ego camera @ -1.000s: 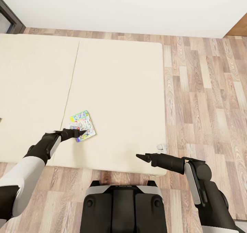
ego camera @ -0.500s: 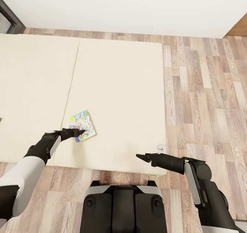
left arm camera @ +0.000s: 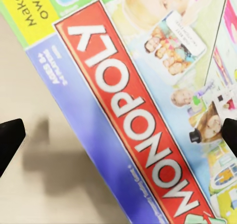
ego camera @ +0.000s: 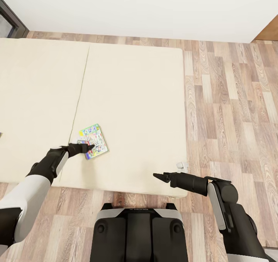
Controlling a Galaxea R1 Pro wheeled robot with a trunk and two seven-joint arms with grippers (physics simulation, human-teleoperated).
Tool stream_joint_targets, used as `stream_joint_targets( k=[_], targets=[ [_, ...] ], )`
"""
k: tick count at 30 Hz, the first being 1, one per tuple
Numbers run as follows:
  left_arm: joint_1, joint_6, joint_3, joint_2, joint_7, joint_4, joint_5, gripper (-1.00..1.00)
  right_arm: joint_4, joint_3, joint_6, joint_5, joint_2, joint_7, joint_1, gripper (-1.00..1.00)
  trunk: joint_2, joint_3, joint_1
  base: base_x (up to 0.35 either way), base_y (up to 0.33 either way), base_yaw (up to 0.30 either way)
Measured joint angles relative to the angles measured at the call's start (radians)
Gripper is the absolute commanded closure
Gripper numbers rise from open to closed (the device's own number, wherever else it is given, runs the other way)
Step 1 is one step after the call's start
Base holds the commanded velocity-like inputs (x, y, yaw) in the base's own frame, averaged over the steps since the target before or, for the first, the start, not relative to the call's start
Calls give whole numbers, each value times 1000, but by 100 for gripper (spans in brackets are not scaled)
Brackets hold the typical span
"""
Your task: Put all the toys in the child's room - the three board games (two on the bed and one on the table), the two jigsaw puzzles on the table, and the tennis ball on the table - inside the toy box on the table in the child's room.
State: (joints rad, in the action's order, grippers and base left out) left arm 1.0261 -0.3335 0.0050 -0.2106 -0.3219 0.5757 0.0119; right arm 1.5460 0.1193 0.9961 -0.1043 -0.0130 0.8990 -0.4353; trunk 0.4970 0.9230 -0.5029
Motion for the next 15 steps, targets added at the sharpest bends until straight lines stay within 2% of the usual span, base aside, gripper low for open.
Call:
stream_joint_targets(
  k=[3,11,15],
  targets=[
    [1,3,4,0,3,4,-10,-100,0,0,0,0,0,0,0,-100,0,0,0,0,0,0],
    [2,4,5,1,9,11,-10,-100,0,0,0,0,0,0,0,-100,0,0,0,0,0,0],
    [3,28,9,1,13,13,-10,-100,0,0,0,0,0,0,0,-100,0,0,0,0,0,0]
  ],
)
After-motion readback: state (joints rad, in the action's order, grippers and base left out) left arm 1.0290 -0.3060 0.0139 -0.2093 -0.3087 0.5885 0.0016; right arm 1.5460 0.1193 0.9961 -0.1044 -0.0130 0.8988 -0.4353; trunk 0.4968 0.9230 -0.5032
